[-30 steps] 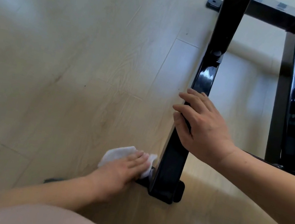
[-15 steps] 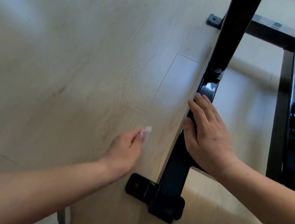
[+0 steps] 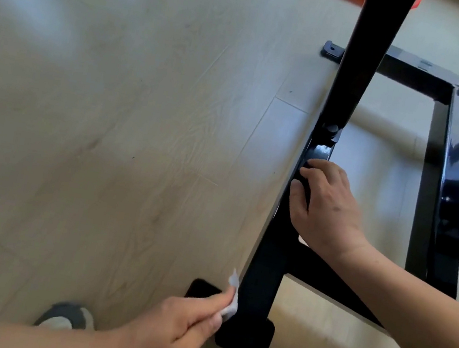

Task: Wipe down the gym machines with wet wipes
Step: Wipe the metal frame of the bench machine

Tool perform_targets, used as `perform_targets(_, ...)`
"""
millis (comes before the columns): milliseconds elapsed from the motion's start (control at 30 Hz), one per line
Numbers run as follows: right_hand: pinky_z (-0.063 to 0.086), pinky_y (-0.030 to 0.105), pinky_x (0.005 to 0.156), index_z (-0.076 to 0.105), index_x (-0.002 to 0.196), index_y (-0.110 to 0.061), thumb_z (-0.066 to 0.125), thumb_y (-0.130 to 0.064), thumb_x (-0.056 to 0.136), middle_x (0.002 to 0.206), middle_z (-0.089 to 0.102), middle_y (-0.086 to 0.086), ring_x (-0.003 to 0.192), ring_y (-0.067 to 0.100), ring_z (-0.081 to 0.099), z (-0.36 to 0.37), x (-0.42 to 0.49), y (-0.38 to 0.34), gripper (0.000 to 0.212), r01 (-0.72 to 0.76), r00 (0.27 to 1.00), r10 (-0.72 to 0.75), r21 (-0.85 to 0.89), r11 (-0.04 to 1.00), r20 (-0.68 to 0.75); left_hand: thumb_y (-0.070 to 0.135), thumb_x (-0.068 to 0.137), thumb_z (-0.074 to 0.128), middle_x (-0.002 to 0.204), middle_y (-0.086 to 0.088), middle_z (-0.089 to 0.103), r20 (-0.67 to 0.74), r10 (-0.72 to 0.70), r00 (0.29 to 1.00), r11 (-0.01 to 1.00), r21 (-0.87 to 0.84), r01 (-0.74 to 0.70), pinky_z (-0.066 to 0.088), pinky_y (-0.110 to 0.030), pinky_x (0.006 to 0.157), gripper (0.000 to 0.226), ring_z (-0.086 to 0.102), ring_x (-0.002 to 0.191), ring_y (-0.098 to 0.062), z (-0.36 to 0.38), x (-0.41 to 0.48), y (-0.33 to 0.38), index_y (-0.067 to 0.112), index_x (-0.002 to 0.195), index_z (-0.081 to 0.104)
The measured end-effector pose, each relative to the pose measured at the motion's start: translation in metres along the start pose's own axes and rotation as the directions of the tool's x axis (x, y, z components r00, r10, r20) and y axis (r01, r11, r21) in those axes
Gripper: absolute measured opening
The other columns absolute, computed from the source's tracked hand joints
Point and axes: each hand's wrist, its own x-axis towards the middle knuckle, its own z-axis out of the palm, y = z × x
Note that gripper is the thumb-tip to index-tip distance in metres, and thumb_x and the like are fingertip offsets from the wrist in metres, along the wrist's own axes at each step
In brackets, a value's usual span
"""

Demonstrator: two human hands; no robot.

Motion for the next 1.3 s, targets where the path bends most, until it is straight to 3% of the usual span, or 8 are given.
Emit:
perform_targets(133,0.035,0.027,0.103,0.062,0.127,-0.012,0.055,-0.031,0.102,0.14,0.05,0.001,0.138,0.022,0.037,-0.01,0.012,-0.004,0.032,-0.071,0.996,0.068,0.068,0.995,0.05,0.028,0.111,0.04,0.156,0.028,0.026,-0.012,-0.114,0.993,0.993,-0.042,0.113,0.013,-0.011,0.12,0.049,0.02,0.141,0.018,-0.016,0.041,0.036,0.031,0.158,0.029)
perform_targets(300,0.04,0.04,0.112,0.062,0.133,-0.014,0.053,-0.035,0.103,0.144,0.051,0.003,0.141,0.022,0.037,-0.028,0.01,0.001,0.038,-0.046,0.986,0.036,0.058,0.997,0.162,0.037,0.111,0.037,0.166,0.006,0.027,-0.033,-0.188,0.982,0.957,-0.23,0.176,0.02,-0.036,0.126,0.049,0.025,0.153,-0.016,-0.036,0.12,0.066,0.034,0.159,0.029)
perform_targets(433,0.044,0.041,0.111,0.064,0.13,-0.02,0.051,-0.042,0.102,0.14,0.057,-0.004,0.137,0.017,0.046,-0.04,0.002,-0.009,0.038,-0.075,0.976,0.06,0.063,0.995,0.209,0.045,0.109,0.039,0.159,0.008,0.04,-0.032,-0.227,0.973,0.958,-0.185,0.217,0.027,-0.03,0.121,0.05,0.037,0.147,-0.016,-0.035,0.128,0.067,0.036,0.158,0.032)
perform_targets(567,0.041,0.034,0.112,0.06,0.136,-0.02,0.053,-0.04,0.102,0.143,0.055,-0.006,0.139,0.015,0.045,-0.036,0.019,-0.04,0.04,-0.102,0.964,0.091,0.032,0.994,0.249,0.052,0.102,0.051,0.096,0.004,0.066,0.358,-0.348,0.866,0.905,-0.114,0.411,0.052,-0.031,0.089,0.037,0.06,0.086,-0.012,-0.057,0.078,0.051,0.029,0.122,0.07)
perform_targets(633,0.04,0.032,0.11,0.059,0.137,-0.022,0.051,-0.04,0.103,0.145,0.054,-0.008,0.14,0.012,0.043,-0.036,0.036,-0.061,0.04,-0.137,0.961,0.128,0.021,0.99,0.245,0.047,0.104,0.052,0.099,0.011,0.072,0.462,-0.362,0.81,0.932,0.153,0.329,0.051,-0.025,0.09,0.034,0.064,0.091,-0.007,-0.082,0.06,0.049,0.022,0.115,0.072)
perform_targets(867,0.052,0.038,0.097,0.067,0.122,-0.028,0.05,-0.044,0.102,0.127,0.066,-0.011,0.116,0.013,0.061,-0.045,0.064,-0.164,0.031,-0.197,0.908,0.168,0.035,0.98,0.385,0.026,0.11,0.045,0.087,0.002,0.072,0.029,-0.249,0.968,0.968,-0.02,0.249,0.055,-0.027,0.075,0.032,0.066,0.078,-0.014,-0.199,0.063,0.077,0.012,0.101,0.073)
perform_targets(1167,0.057,0.036,0.078,0.059,0.079,-0.029,0.048,-0.044,0.098,0.08,0.065,-0.013,0.079,0.013,0.063,-0.081,0.118,-0.277,0.026,-0.25,0.887,0.199,0.07,0.966,0.417,0.018,0.107,0.043,0.086,-0.013,0.07,-0.304,-0.196,0.932,0.977,-0.141,0.159,0.053,-0.025,0.049,0.028,0.065,0.055,-0.009,-0.328,0.027,0.126,0.011,0.1,0.07)
perform_targets(1300,0.055,0.036,0.079,0.066,0.096,-0.032,0.045,-0.05,0.1,0.093,0.07,-0.017,0.088,0.007,0.064,-0.125,0.135,-0.349,0.028,-0.115,0.906,0.079,0.064,0.991,0.415,0.028,0.105,0.045,0.086,0.0,0.072,-0.39,-0.206,0.897,0.961,-0.254,0.11,0.058,-0.036,0.055,0.026,0.07,0.059,-0.019,-0.375,0.001,0.147,0.035,0.103,0.07)
